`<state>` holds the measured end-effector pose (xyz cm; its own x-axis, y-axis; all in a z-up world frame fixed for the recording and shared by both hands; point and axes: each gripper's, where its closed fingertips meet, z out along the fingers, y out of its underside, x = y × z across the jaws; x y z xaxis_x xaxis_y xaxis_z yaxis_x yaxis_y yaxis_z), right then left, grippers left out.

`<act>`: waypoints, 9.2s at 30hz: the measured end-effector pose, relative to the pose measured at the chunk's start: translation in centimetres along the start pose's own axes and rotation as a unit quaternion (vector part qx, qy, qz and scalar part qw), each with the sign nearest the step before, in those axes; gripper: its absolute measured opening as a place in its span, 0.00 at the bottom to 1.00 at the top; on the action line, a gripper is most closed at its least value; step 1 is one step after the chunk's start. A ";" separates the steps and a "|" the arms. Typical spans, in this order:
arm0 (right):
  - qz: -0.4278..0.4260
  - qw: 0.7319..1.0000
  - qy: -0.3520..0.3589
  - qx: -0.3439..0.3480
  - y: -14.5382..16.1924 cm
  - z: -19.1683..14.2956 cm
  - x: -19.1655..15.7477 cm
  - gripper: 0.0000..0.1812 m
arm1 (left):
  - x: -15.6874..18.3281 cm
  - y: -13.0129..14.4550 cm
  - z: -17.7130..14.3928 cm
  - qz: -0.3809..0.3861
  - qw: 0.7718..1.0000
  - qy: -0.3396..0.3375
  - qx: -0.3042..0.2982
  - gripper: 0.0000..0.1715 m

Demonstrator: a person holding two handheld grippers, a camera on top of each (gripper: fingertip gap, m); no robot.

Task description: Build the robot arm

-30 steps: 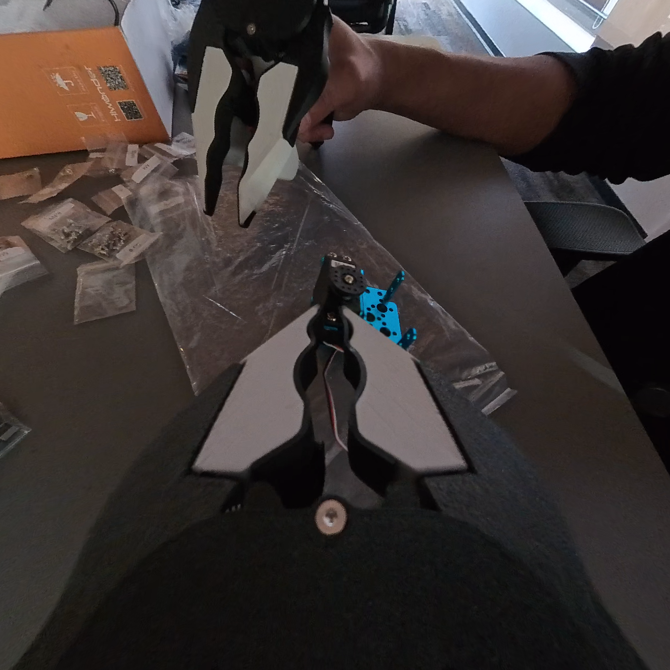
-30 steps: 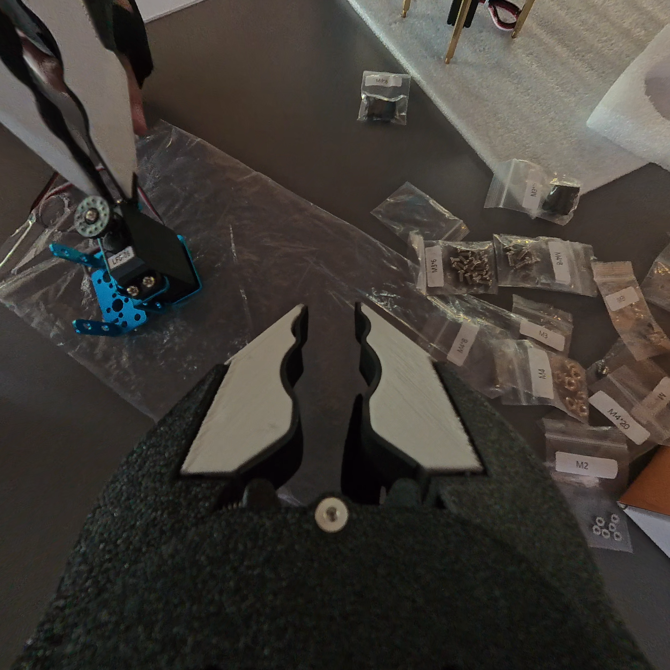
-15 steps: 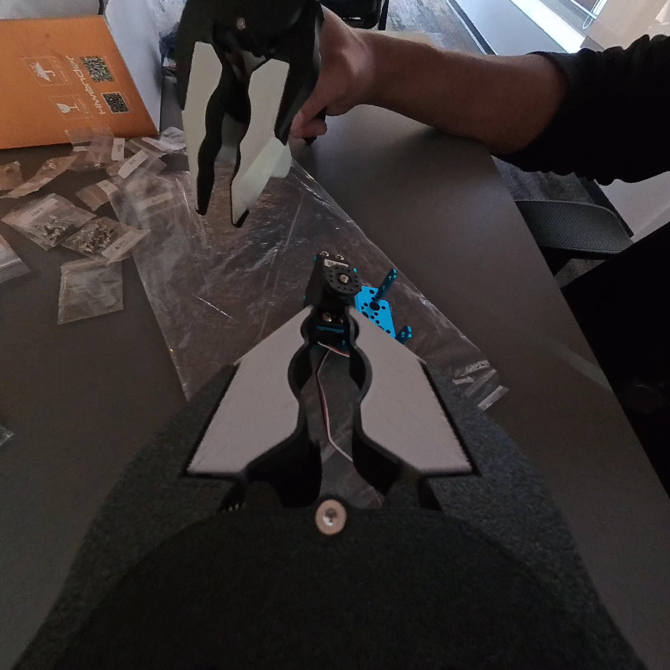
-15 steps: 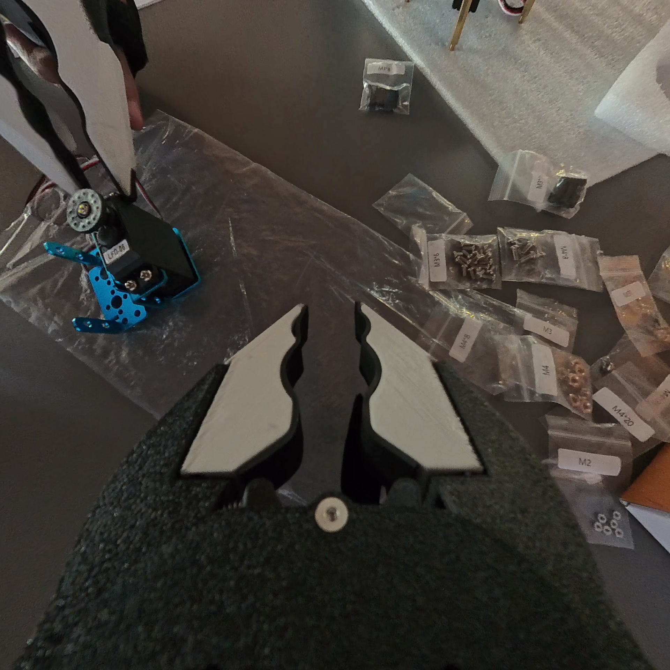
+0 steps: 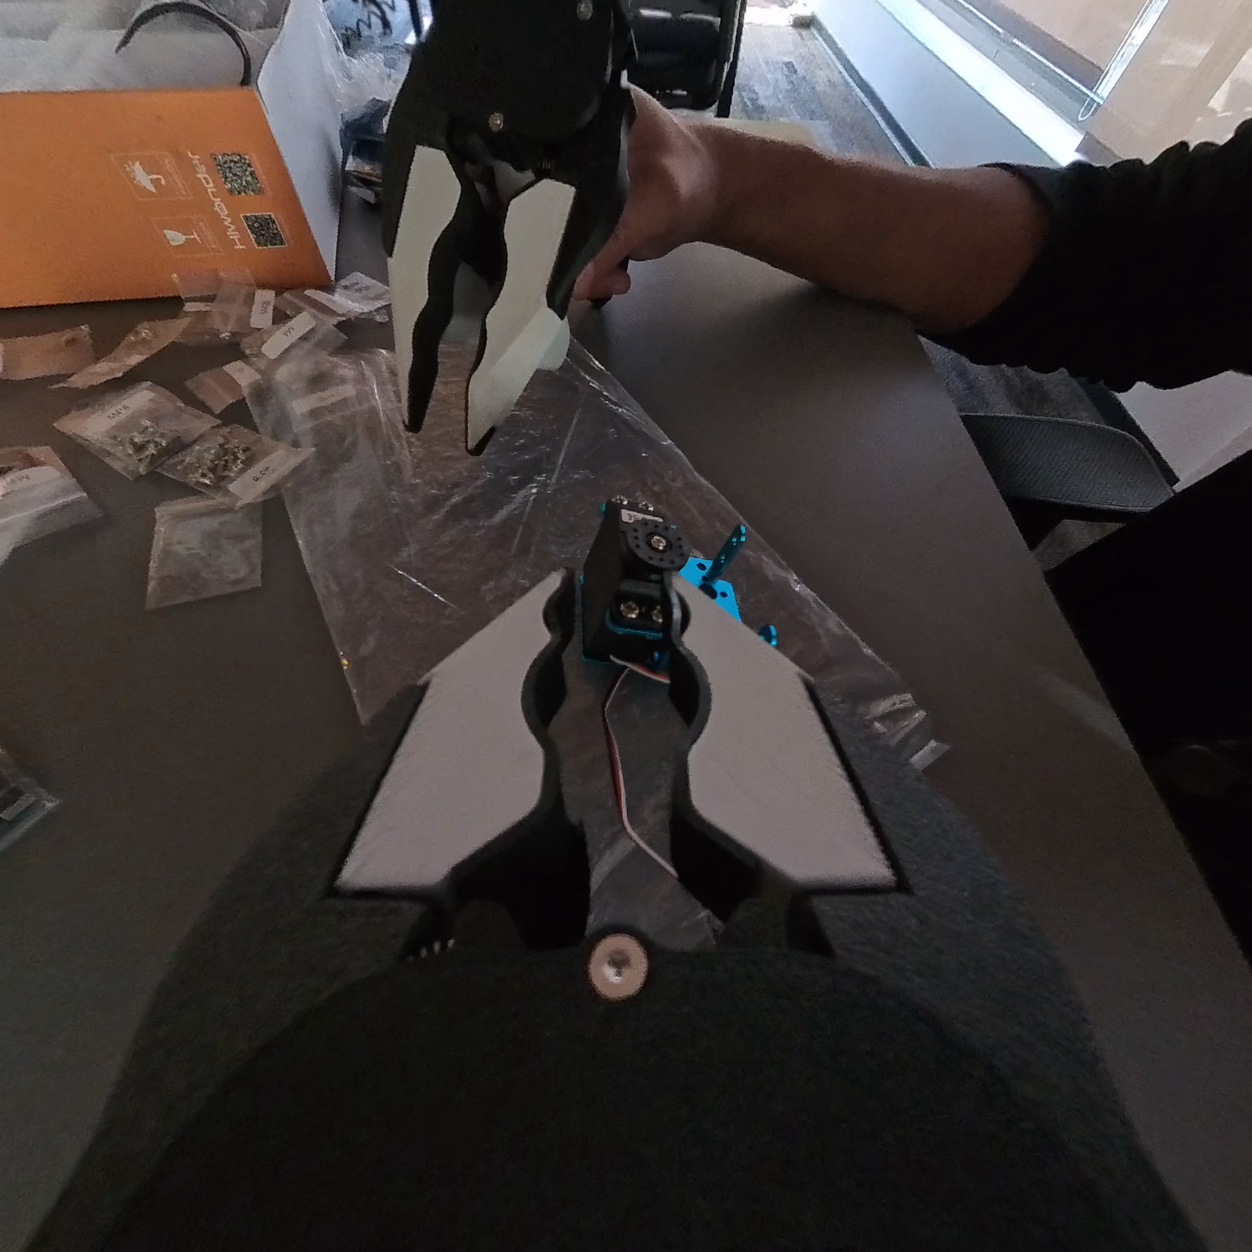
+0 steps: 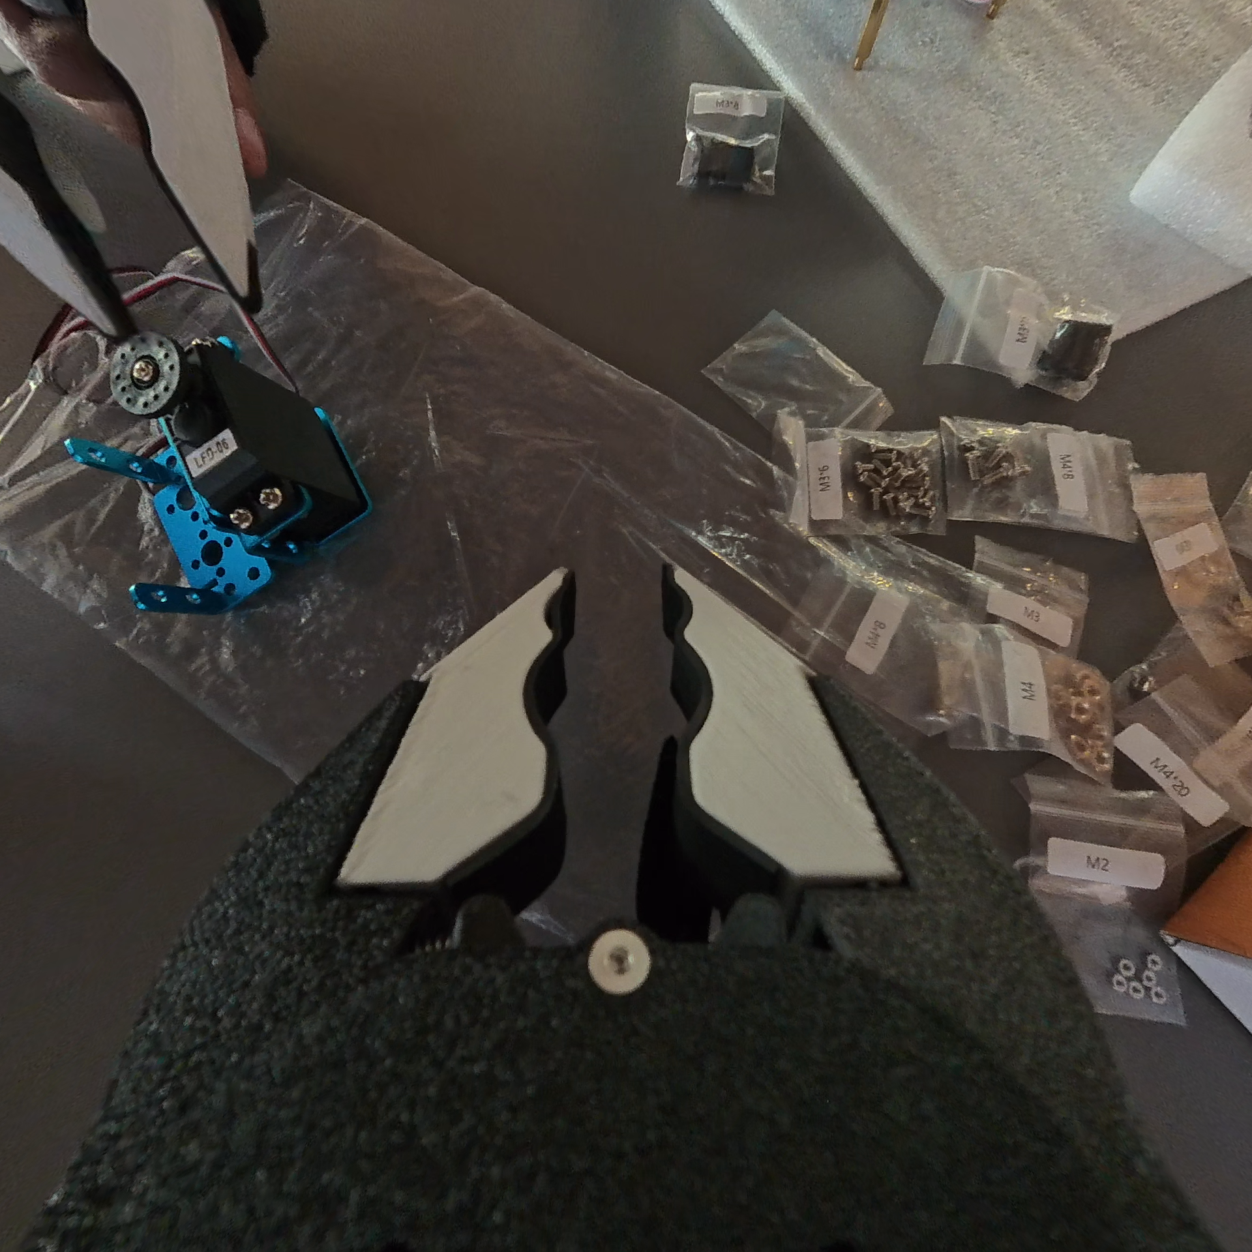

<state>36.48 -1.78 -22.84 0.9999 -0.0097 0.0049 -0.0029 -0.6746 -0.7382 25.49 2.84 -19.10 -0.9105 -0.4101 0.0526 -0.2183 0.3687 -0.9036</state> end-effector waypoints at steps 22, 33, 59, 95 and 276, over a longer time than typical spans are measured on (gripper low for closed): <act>-0.018 0.986 -0.148 0.082 -3.6 -1.7 -6.5 0.16 | -0.7 1.4 0.6 0.242 0.901 -0.101 -0.346 0.17; -0.041 0.963 -0.225 0.140 -8.0 -0.9 -14.5 0.27 | -4.2 -7.6 -15.4 0.164 0.932 -0.179 -0.269 0.17; -0.126 0.916 -0.233 0.302 -27.8 -5.4 -10.8 0.40 | -5.5 -12.3 -21.4 -0.037 0.990 -0.054 0.127 0.17; 0.016 0.965 -0.237 0.110 -26.8 6.2 -14.5 0.19 | -3.4 -3.8 -21.0 0.008 0.948 0.137 -0.289 0.17; 0.004 0.991 0.031 0.127 -5.9 0.8 -4.3 0.09 | 10.1 15.7 -27.4 -0.171 0.805 -0.557 0.112 0.21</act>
<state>32.19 2.81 -19.06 0.9973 -0.0652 0.0332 -0.0010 -0.4668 -0.8844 3.27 27.31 -21.08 0.0962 -0.9953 0.0138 -0.2066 -0.0335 -0.9778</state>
